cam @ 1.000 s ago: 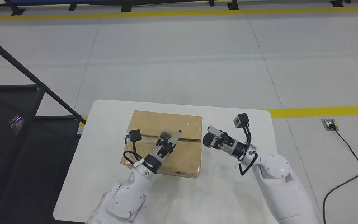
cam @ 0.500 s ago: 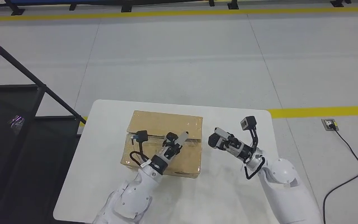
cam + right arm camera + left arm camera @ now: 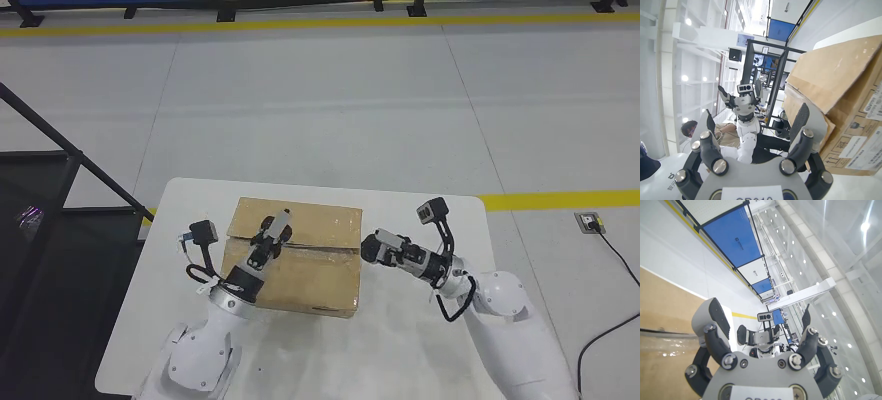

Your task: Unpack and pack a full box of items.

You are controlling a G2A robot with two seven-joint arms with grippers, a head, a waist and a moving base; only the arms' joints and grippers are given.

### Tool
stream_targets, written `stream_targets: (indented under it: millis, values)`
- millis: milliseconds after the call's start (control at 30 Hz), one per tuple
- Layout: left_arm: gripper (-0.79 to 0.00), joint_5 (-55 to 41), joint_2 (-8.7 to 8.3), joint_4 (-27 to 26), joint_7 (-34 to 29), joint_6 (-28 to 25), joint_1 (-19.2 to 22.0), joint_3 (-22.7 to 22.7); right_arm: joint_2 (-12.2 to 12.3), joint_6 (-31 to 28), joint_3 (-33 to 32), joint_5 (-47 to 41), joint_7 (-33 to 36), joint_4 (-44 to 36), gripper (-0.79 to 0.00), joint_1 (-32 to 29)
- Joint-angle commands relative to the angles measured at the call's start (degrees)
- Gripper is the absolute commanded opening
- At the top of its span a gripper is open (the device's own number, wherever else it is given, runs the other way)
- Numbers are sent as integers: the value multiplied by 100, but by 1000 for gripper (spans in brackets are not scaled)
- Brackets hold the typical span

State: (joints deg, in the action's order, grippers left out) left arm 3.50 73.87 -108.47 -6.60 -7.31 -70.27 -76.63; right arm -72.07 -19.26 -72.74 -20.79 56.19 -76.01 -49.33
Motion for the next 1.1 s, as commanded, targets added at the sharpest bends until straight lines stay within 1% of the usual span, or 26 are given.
stream_targets:
  millis: [0,33,133,233,300,433,567,667,733,1067]
  values:
    - [0,-309,-30,-66,-67,74,-57,-447,-34,-14,240,180,63,50,0,221]
    - [0,-452,-52,-65,-82,101,-93,-736,-59,-60,409,355,92,122,0,375]
    - [0,-666,-93,39,-186,132,-191,-1216,-129,-3,774,830,-160,329,0,689]
    - [0,-920,-121,141,-362,179,-263,-1528,-215,65,1095,967,-361,517,0,909]
    - [0,-894,-136,215,-441,152,-318,-1616,-264,96,1245,909,-358,686,0,1050]
    - [0,-781,-150,420,-534,96,-371,-1645,-345,314,1480,827,-273,1030,0,1321]
    - [0,-805,-158,547,-613,126,-359,-1656,-386,398,1545,785,-429,1223,0,1403]
    - [0,-765,-166,663,-670,156,-327,-1650,-401,693,1586,692,-302,1302,0,1449]
    - [0,-729,-171,762,-704,176,-289,-1639,-416,785,1622,651,-242,1323,0,1489]
    - [0,-407,-183,1299,-534,311,-125,-1583,-482,764,1764,654,-297,1366,0,1565]
